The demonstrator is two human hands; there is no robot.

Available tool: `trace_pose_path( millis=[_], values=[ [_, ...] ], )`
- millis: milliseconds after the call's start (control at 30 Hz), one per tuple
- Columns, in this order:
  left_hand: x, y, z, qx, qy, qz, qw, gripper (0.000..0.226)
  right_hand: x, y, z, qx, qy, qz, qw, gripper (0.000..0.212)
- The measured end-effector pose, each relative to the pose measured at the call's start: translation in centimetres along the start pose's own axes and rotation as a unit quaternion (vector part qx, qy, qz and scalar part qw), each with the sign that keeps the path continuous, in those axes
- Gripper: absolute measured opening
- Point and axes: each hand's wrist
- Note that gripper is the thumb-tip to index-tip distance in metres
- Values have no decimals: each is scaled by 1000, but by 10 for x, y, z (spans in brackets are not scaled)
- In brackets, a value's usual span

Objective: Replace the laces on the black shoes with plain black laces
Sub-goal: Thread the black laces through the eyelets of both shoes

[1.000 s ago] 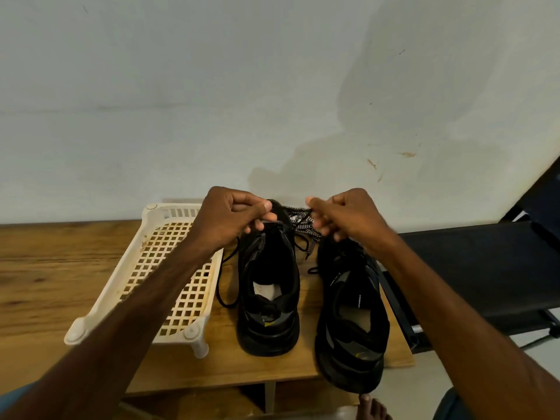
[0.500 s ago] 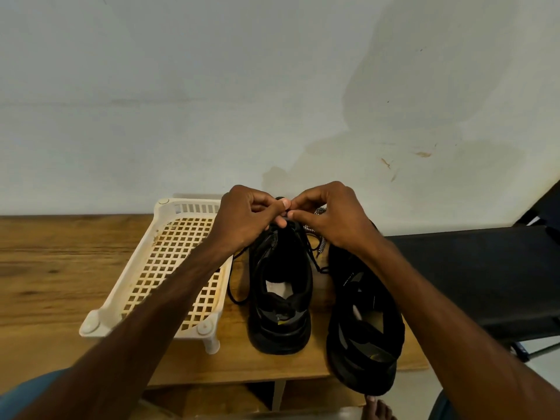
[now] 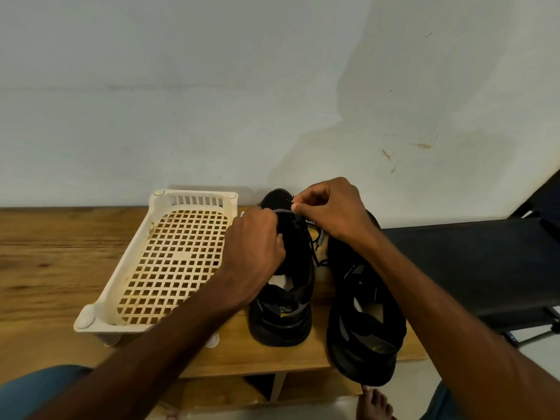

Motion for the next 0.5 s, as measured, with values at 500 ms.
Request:
trace_pose_path(
  millis=[500],
  values=[
    [0, -3, -5, 55, 121, 2, 991, 16, -16, 8, -16, 15, 137, -88, 987, 9]
  ],
)
Point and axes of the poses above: each hand's wrist, its own y-axis away from the middle knuckle, its own x-axis out of the back of the hand, z = x × y, and after that the axes turned 7 degrees about x, right-handed
